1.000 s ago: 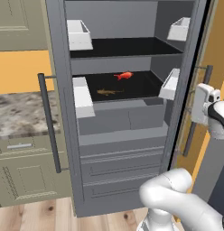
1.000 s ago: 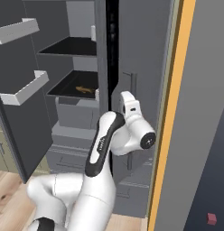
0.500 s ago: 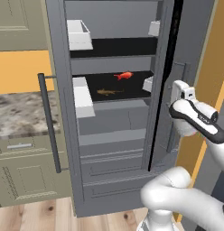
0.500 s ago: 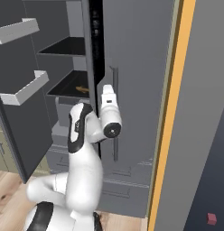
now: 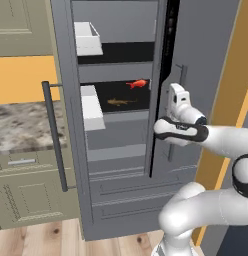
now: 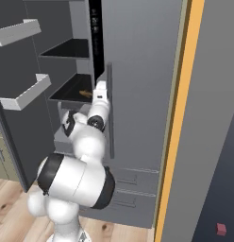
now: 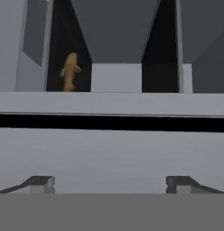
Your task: Place the fish on the counter behind the older fish on the same shelf of the fridge to maintain FIFO order. Close the fridge door when finished.
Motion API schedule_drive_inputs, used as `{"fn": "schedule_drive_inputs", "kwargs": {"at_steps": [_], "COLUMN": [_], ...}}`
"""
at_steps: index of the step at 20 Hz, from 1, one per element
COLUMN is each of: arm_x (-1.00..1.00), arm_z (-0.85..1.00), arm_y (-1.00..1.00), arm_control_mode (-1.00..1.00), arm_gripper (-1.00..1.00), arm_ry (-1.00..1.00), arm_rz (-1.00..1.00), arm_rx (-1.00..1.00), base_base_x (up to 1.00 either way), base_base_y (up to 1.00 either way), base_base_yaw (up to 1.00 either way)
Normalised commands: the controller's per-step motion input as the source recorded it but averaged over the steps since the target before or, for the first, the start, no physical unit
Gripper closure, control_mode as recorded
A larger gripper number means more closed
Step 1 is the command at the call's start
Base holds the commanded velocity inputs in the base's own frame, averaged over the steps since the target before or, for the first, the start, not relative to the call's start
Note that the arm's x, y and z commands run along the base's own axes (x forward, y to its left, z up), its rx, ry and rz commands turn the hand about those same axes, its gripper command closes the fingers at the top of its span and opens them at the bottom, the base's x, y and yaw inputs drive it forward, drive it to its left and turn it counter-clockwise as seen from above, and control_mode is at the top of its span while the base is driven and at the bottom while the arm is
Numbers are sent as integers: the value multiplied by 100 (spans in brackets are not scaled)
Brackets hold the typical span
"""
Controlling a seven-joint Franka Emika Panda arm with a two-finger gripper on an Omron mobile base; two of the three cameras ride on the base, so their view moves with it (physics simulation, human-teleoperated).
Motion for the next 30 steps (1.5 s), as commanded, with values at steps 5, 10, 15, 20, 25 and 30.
{"fn": "schedule_drive_inputs", "kwargs": {"at_steps": [5, 10, 15, 20, 25, 30], "arm_x": [50, 42, 45, 54, 46, 0], "arm_z": [41, 52, 48, 15, 0, 3], "arm_y": [12, 10, 17, 18, 58, 84], "arm_control_mode": [-100, -100, -100, -100, -100, -100], "arm_gripper": [-100, -100, -100, -100, -100, -100], "arm_ry": [9, 12, 13, 11, 14, 12], "arm_rz": [-14, -15, -14, -14, -8, 0], "arm_rx": [0, 0, 0, 0, 0, 0], "base_base_x": [0, 0, 0, 0, 0, 0], "base_base_y": [0, 0, 0, 0, 0, 0], "base_base_yaw": [0, 0, 0, 0, 0, 0]}}
